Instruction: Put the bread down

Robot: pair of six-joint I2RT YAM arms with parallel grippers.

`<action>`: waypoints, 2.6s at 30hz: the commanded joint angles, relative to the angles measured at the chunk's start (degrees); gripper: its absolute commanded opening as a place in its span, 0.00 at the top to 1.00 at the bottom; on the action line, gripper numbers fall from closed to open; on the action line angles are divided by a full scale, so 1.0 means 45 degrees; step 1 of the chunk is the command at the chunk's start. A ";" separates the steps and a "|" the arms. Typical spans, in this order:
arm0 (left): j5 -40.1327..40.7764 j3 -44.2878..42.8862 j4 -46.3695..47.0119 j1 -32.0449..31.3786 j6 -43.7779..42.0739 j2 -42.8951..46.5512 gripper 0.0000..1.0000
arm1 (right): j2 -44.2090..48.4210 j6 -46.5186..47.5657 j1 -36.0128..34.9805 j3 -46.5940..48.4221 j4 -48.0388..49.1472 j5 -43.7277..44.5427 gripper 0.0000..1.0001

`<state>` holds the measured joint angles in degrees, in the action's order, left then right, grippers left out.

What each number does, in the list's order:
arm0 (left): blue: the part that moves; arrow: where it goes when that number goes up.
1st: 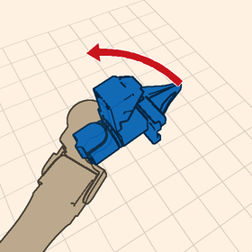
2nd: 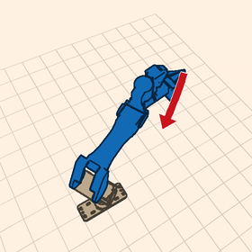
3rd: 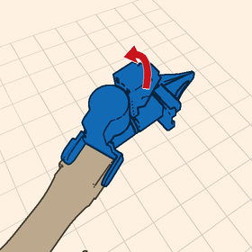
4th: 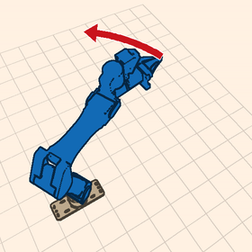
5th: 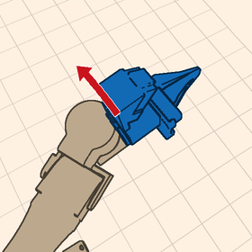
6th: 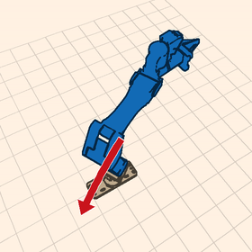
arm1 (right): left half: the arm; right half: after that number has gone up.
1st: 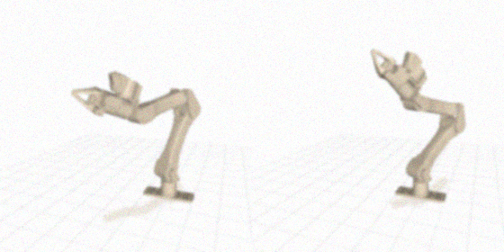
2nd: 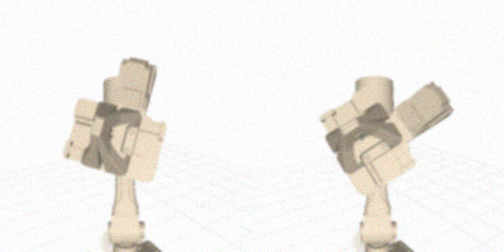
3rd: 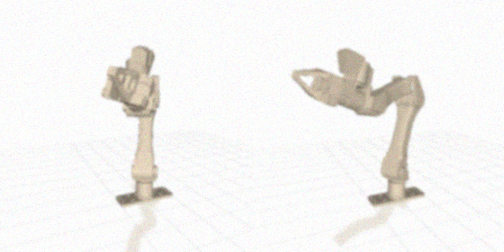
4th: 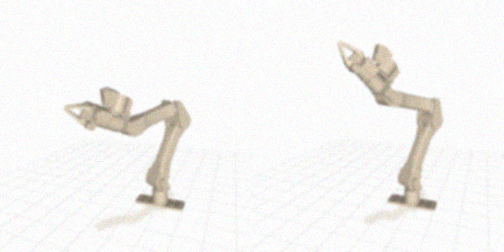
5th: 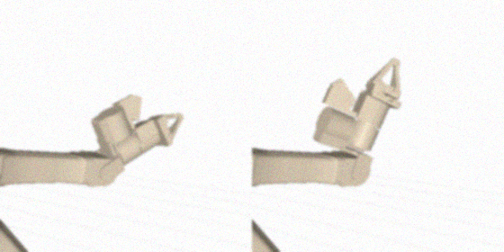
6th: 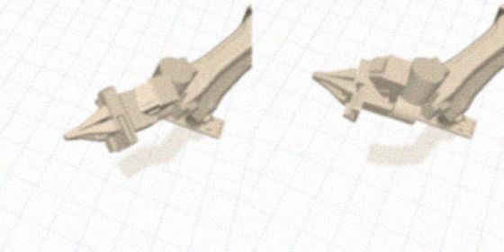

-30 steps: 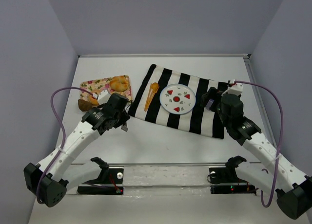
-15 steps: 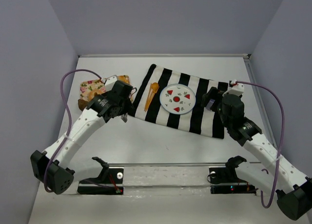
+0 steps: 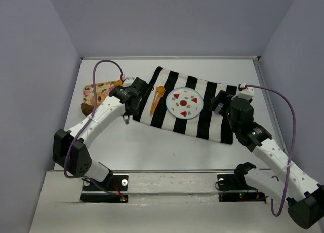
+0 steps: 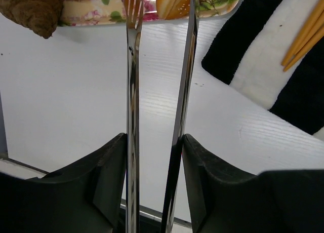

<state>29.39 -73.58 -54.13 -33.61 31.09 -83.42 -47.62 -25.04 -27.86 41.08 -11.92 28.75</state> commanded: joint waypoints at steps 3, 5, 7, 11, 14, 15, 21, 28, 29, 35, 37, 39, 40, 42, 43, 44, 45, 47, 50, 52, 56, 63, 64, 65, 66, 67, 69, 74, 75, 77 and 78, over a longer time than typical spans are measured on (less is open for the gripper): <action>0.0306 -0.0269 0.0310 0.0085 -0.1908 0.0295 0.46 | -0.0005 0.0173 -0.0118 -0.0066 0.0638 0.0329 0.00; 0.0111 -0.0212 0.0465 0.0104 -0.1968 0.0334 0.46 | -0.0063 0.0173 -0.0118 -0.0066 0.0657 0.0310 0.00; -0.0007 0.0002 0.0681 0.0105 -0.2182 0.0393 0.46 | -0.0102 0.0154 -0.0118 -0.0066 0.0638 0.0310 0.00; 0.0032 0.0082 0.0681 0.0105 -0.2183 0.0159 0.46 | -0.0063 0.0154 -0.0118 -0.0066 0.0657 0.0329 0.00; -0.0279 0.0141 0.1149 0.0182 -0.2592 -0.0114 0.46 | 0.0014 0.0173 -0.0118 -0.0086 0.0638 0.0388 0.00; -0.0300 0.0082 0.1150 0.0202 -0.2631 -0.0405 0.47 | 0.0015 0.0193 -0.0118 -0.0086 0.0638 0.0388 0.00; 0.0323 -0.0133 0.0838 0.0300 -0.2360 -0.1285 0.48 | 0.0190 0.0193 -0.0118 -0.0145 0.0677 0.0661 0.00; 0.0735 -0.0288 0.0466 0.0378 -0.2026 -0.1814 0.53 | 0.0249 0.0173 -0.0118 -0.0184 0.0677 0.0895 0.00; 0.0735 -0.0347 0.0447 0.0378 -0.2046 -0.1969 0.59 | 0.0249 0.0173 -0.0118 -0.0184 0.0677 0.0954 0.00; 0.1008 -0.1010 -0.0002 0.0359 -0.1754 -0.1796 0.74 | 0.0210 0.0173 -0.0118 -0.0203 0.0735 0.0935 0.00; 0.1028 -0.1226 -0.0198 0.0358 -0.1636 -0.1601 0.78 | 0.0152 0.0173 -0.0118 -0.0203 0.0774 0.0935 0.00; 0.0950 -0.1577 -0.0334 0.0339 -0.1539 -0.1270 0.79 | 0.0132 0.0154 -0.0118 -0.0203 0.0775 0.0935 0.00; 0.0931 -0.1830 -0.0373 0.0339 -0.1461 -0.1152 0.79 | 0.0093 0.0173 -0.0118 -0.0203 0.0775 0.0935 0.00; 0.0931 -0.2104 -0.0490 0.0320 -0.1265 -0.0879 0.80 | 0.0093 0.0173 -0.0118 -0.0203 0.0775 0.0915 0.00; 0.0873 -0.2357 -0.0588 0.0242 -0.1168 -0.0780 0.80 | 0.0093 0.0173 -0.0118 -0.0222 0.0794 0.0915 0.00; 0.0775 -0.2476 -0.0589 0.0183 -0.1109 -0.0702 0.80 | 0.0093 0.0154 -0.0118 -0.0223 0.0794 0.0915 0.00; 0.0310 -0.2593 -0.0434 0.0086 -0.1031 -0.0585 0.80 | 0.0093 0.0192 -0.0118 -0.0223 0.0813 0.0915 0.00; -0.0393 -0.2866 -0.0083 -0.0458 -0.1011 -0.0487 0.80 | 0.0112 0.0173 -0.0118 -0.0223 0.0813 0.0935 0.00; -0.1330 -0.3140 0.1165 -0.1414 -0.0991 -0.0428 0.78 | 0.0112 0.0115 -0.0118 -0.0223 0.0833 0.0935 0.00; -0.1918 -0.3257 0.2352 -0.1749 -0.1224 -0.0544 0.77 | 0.0151 0.0076 -0.0118 -0.0242 0.0814 0.0935 0.00; -0.3905 -0.3433 0.4447 -0.2219 -0.1771 -0.1187 0.75 | 0.0385 0.0036 -0.0118 -0.0320 0.0814 0.1227 0.00; -0.4752 -0.5461 0.5270 -0.3078 -0.2553 -0.3685 0.75 | 0.0796 0.0036 -0.0118 -0.0418 0.0814 0.1306 0.00; -0.4830 -0.5465 0.5271 -0.3079 -0.2612 -0.3844 0.75 | 0.0796 0.0056 -0.0118 -0.0418 0.0814 0.1306 0.00; -0.4928 -0.5658 0.5251 -0.3156 -0.2651 -0.3981 0.75 | 0.0815 0.0095 -0.0118 -0.0418 0.0833 0.1267 0.00; -0.5412 -0.5680 0.5193 -0.3196 -0.2825 -0.4234 0.73 | 0.0835 0.0153 -0.0118 -0.0418 0.0814 0.1267 0.00; -0.5494 -0.5738 0.5193 -0.3254 -0.2885 -0.4372 0.71 | 0.0874 0.0154 -0.0118 -0.0418 0.0814 0.1267 0.00; -0.5359 -0.5933 0.4881 -0.3411 -0.2924 -0.4685 0.65 | 0.0972 0.0095 -0.0118 -0.0457 0.0814 0.1325 0.00; -0.5730 -0.6090 0.4588 -0.3548 -0.3062 -0.5037 0.57 | 0.1050 0.0134 -0.0118 -0.0457 0.0833 0.1345 0.00; -0.5652 -0.6090 0.4549 -0.3548 -0.3062 -0.5095 0.56 | 0.1069 0.0153 -0.0118 -0.0457 0.0814 0.1345 0.00; -0.5651 -0.6032 0.4392 -0.3548 -0.3042 -0.5135 0.53 | 0.1089 0.0134 -0.0118 -0.0476 0.0814 0.1345 0.00; -0.5825 -0.6012 0.4353 -0.3548 -0.3100 -0.5173 0.49 | 0.1089 0.0153 -0.0118 -0.0457 0.0814 0.1345 0.00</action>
<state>4.99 -98.00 -33.76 -49.28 18.87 -107.31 -43.68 -24.86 -27.86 39.13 -11.07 33.08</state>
